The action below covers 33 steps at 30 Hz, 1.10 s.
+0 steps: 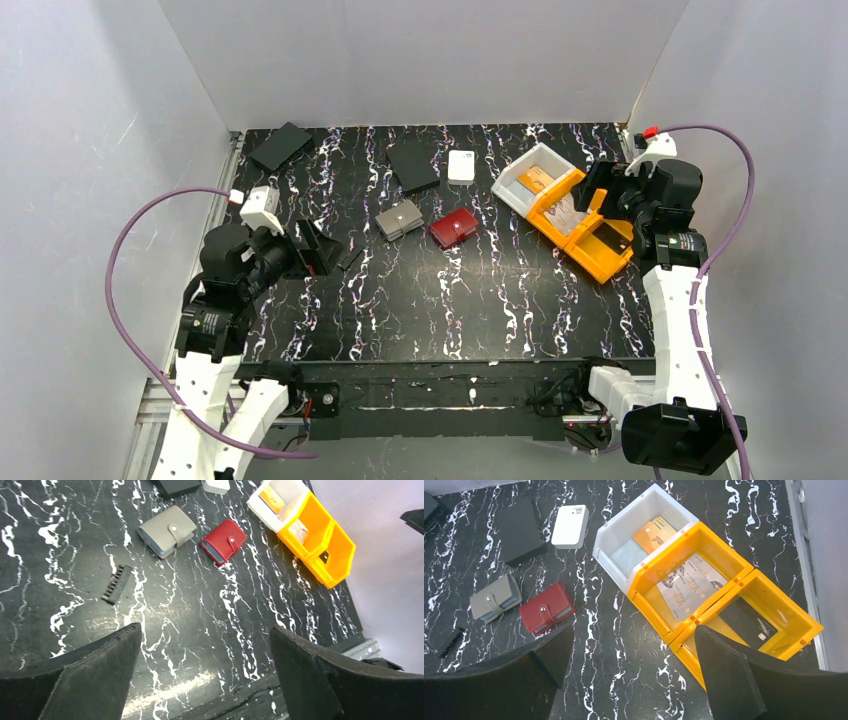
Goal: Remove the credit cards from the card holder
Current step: Open the card holder at the center of the board.
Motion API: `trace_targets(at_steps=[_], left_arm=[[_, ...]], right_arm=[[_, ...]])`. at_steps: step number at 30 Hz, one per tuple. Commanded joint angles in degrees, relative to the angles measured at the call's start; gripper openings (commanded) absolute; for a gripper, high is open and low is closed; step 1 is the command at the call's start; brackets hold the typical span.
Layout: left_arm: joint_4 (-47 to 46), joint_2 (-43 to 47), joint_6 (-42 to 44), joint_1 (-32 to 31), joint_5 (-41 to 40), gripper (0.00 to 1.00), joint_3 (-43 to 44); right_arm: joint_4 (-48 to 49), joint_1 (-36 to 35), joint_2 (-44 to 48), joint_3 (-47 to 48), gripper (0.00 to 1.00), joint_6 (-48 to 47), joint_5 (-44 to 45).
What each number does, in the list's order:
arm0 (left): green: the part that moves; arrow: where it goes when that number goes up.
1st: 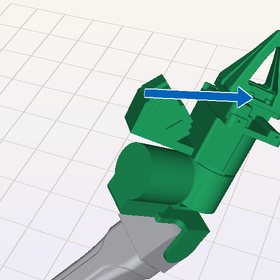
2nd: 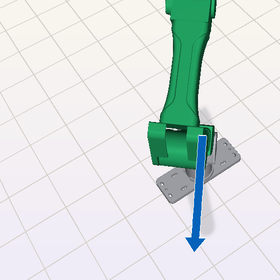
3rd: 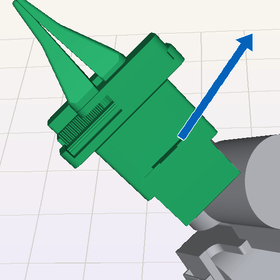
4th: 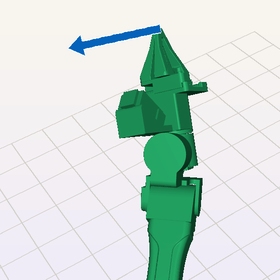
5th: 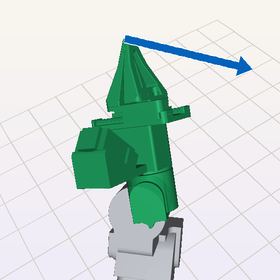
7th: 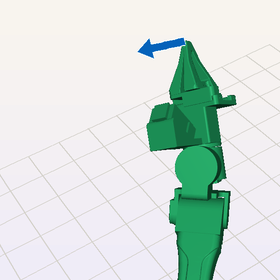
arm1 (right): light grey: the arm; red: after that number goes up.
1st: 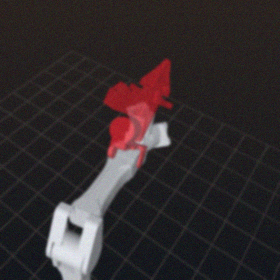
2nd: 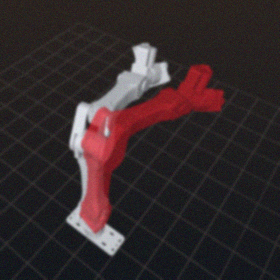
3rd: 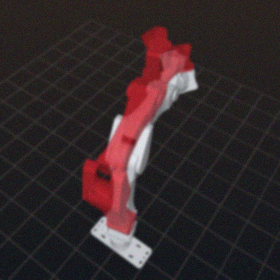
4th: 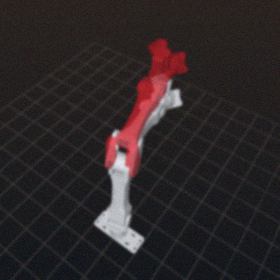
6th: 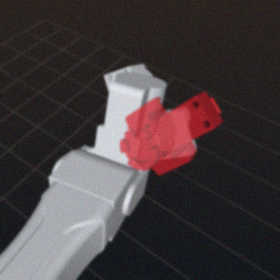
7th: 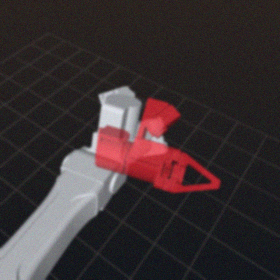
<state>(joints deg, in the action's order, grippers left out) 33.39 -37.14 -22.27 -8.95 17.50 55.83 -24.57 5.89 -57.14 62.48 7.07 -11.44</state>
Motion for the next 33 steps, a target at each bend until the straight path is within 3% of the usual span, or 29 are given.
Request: trace_targets(at_steps=[1,9,16,20,26,33], left_arm=[[0.89,0.05,-1.82,0.25,5.38,0.99,0.67],[-1.26,-2.72,-1.02,0.25,11.33,0.99,-0.47],[-1.16,-8.88,4.16,0.23,13.95,0.99,-0.01],[1.03,-16.08,7.8,-2.65,10.17,0.99,2.4],[9.46,-31.0,16.17,-13.24,-7.61,0.99,12.32],[7.43,-42.78,21.69,-14.47,-5.72,0.99,16.12]], right_arm=[[0.42,0.09,0.32,2.2,1.0,1.81,0.39],[1.0,0.08,-1.08,1.38,1.0,1.04,-2.98],[3.28,0.0,-0.66,-3.39,1.0,-8.64,-16.97],[0.03,-0.18,-3.18,-4.7,1.0,-18.07,-26.72],[-9.38,-0.47,-8.53,-6.3,1.0,-35.95,-42.3],[-4.73,-0.51,-8.85,-11.73,1.0,-37.13,-47.18]])
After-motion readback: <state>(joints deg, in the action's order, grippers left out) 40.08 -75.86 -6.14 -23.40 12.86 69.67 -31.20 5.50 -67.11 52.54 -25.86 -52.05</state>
